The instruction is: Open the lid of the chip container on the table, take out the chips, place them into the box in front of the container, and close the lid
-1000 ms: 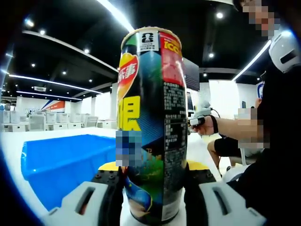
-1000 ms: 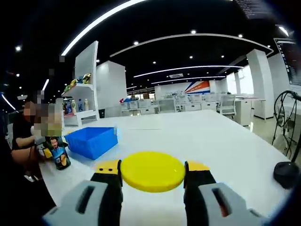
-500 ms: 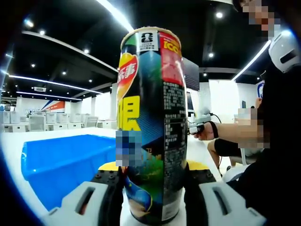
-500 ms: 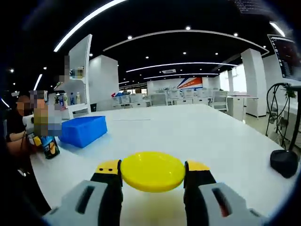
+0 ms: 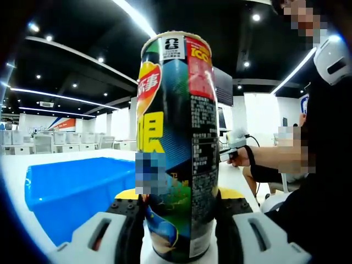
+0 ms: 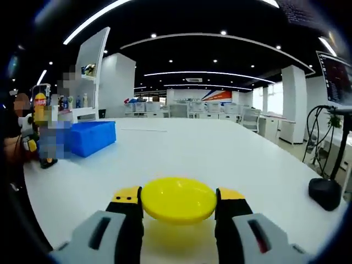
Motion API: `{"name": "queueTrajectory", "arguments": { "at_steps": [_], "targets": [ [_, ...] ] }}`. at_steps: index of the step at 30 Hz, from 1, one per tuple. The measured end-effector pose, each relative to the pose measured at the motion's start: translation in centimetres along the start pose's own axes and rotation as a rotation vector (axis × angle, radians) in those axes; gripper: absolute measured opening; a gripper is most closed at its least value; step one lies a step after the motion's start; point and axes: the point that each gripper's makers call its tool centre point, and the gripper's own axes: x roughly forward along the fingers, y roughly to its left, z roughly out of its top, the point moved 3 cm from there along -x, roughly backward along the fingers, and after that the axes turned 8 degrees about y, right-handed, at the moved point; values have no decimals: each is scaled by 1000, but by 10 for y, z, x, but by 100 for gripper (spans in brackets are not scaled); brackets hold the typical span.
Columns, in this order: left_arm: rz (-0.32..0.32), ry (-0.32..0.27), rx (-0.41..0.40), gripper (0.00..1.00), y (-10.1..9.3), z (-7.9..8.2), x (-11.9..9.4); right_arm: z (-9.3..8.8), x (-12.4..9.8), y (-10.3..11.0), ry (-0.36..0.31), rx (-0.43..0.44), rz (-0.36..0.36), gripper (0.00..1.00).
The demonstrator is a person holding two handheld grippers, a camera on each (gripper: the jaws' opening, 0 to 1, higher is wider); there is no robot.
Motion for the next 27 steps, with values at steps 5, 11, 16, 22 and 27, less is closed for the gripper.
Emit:
{"name": "queueTrajectory", "arguments": {
  "at_steps": [5, 11, 16, 22, 27],
  "targets": [
    [0, 0, 1, 51, 0, 0, 0, -5, 6, -10, 22, -14, -18, 51],
    [1, 0, 2, 51, 0, 0, 0, -16, 4, -1, 77, -36, -7, 52],
    [-5, 0, 6, 51, -1, 0, -1, -15, 2, 3, 79, -17, 0, 52],
    [-4, 0, 9, 51, -1, 0, -1, -15, 0, 10, 79, -3, 22, 52],
    [-3, 0, 12, 51, -1, 0, -1, -14, 3, 5, 74, 8, 32, 52]
  ]
}}
